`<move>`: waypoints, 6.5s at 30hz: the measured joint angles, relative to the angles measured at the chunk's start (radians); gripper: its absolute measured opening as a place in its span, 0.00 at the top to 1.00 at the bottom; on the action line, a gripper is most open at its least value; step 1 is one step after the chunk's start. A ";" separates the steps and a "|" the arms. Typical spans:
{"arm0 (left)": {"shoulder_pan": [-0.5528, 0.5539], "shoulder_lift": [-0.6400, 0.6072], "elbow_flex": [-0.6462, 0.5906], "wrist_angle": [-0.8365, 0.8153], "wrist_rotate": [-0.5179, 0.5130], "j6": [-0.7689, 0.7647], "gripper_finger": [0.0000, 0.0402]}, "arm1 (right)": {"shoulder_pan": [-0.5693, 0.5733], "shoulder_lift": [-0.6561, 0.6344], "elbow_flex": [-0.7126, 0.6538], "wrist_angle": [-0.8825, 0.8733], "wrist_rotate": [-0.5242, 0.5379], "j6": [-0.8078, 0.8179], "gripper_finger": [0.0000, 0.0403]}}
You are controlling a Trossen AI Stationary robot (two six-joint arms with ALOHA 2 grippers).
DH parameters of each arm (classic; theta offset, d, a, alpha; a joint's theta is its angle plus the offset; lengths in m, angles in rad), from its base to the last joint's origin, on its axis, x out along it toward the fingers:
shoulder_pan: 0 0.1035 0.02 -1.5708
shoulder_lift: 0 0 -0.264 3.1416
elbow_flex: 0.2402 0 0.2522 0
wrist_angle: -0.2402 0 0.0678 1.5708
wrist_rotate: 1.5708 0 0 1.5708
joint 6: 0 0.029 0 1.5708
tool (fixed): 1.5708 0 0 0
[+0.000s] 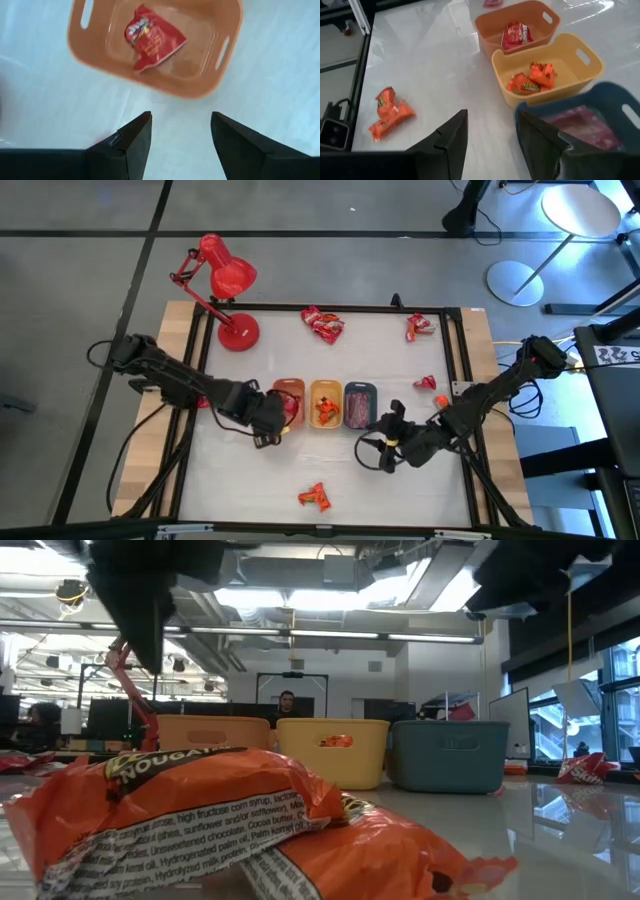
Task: Sort candy
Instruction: Put the red candy into the orange bin
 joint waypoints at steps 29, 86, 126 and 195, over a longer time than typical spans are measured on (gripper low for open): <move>-0.165 -0.084 -0.010 -0.352 -0.111 -0.297 0.52 | -0.129 0.000 0.017 0.000 -0.118 -0.105 0.59; 0.051 -0.435 -0.392 -0.156 -0.041 -0.279 0.52 | -0.127 0.000 0.017 0.000 -0.107 -0.105 0.59; 0.104 -0.309 -0.391 -0.170 0.077 -0.141 0.52 | -0.127 0.000 0.017 0.000 -0.107 -0.105 0.59; 0.104 -0.310 -0.391 -0.319 0.247 -0.190 0.52 | -0.127 0.000 0.017 0.000 -0.107 -0.102 0.59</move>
